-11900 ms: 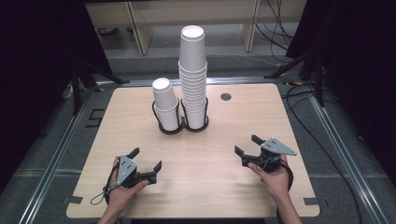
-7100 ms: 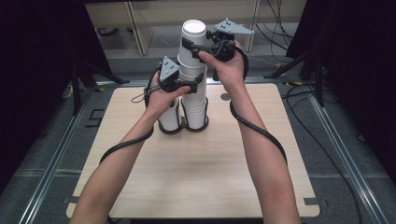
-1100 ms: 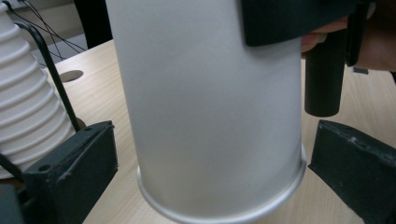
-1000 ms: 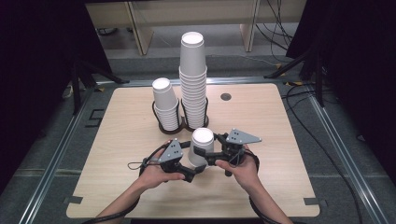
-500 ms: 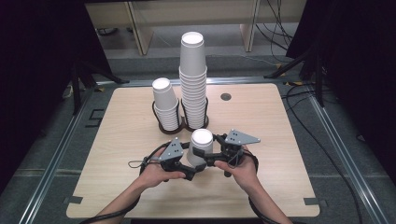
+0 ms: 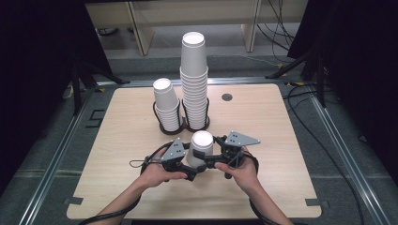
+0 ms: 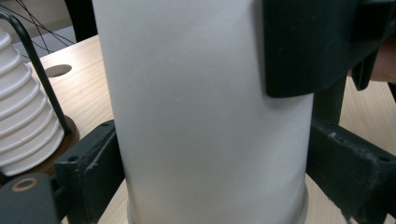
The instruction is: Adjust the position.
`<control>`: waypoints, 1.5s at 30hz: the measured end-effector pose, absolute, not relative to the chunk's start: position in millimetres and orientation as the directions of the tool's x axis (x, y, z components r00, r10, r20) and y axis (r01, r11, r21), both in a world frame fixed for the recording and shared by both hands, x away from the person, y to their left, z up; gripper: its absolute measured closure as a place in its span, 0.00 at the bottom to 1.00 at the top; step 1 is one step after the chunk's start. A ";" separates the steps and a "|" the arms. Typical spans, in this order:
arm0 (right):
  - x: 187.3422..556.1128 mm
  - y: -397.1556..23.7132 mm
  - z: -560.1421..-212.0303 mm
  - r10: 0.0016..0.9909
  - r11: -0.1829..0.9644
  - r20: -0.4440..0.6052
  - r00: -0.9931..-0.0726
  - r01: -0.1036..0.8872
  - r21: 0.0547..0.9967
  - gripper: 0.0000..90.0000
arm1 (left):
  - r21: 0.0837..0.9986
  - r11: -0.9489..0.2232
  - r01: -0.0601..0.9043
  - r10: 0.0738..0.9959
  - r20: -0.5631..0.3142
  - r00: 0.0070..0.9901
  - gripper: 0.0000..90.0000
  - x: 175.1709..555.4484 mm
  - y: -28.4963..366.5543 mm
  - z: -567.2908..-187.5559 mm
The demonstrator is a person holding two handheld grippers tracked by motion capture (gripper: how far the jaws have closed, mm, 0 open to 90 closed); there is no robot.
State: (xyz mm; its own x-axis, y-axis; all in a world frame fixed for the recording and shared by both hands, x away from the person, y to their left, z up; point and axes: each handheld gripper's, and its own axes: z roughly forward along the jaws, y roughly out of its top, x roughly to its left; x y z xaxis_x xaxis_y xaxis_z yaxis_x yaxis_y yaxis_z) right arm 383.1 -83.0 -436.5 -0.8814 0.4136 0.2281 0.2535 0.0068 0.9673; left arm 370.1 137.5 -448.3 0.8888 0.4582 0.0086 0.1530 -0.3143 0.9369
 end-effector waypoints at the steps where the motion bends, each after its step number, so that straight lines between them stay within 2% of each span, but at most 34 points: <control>1: 382.7 -82.4 -437.0 0.405 0.002 0.243 -0.882 0.267 0.964 0.26 | 0.939 -0.311 0.149 0.455 0.010 0.891 0.11 370.3 138.2 -448.5; 10: 383.0 -77.9 -440.3 0.387 0.005 0.248 -0.888 0.270 0.963 0.24 | 0.911 -0.393 0.127 0.437 0.064 0.897 0.17 368.2 145.0 -444.7; 17: 382.5 -77.1 -441.1 0.382 0.023 0.271 -0.884 0.302 0.953 0.22 | 0.890 -0.442 0.112 0.417 0.093 0.904 0.19 368.4 146.9 -441.6; 21: 384.5 -75.3 -442.2 0.360 0.036 0.270 -0.893 0.303 0.952 0.18 | 0.872 -0.480 0.097 0.396 0.116 0.911 0.20 367.7 146.2 -438.3; 29: 383.3 -79.3 -438.5 0.349 0.057 0.281 -0.894 0.319 0.946 0.17 | 0.848 -0.523 0.081 0.375 0.144 0.916 0.21 370.4 149.4 -432.8; 39: 380.0 -88.1 -434.8 0.356 0.079 0.255 -0.899 0.301 0.950 0.17 | 0.793 -0.605 0.078 0.346 0.174 0.922 0.22 378.0 159.3 -425.9; 41: 379.5 -91.0 -434.6 0.357 0.100 0.226 -0.906 0.277 0.956 0.17 | 0.765 -0.641 0.063 0.326 0.197 0.925 0.22 379.6 162.3 -423.7; 42: 381.0 -91.2 -435.5 0.357 0.085 0.191 -0.914 0.235 0.968 0.17 | 0.758 -0.649 0.061 0.319 0.199 0.927 0.22 380.0 163.1 -423.2; 43: 378.5 -92.9 -435.3 0.355 0.103 0.222 -0.908 0.275 0.956 0.17 | 0.756 -0.651 0.067 0.316 0.190 0.930 0.22 380.0 163.5 -422.8; 45: 376.0 -96.0 -435.2 0.357 0.120 0.219 -0.908 0.277 0.953 0.17 | 0.743 -0.667 0.057 0.310 0.207 0.928 0.22 381.0 165.2 -421.8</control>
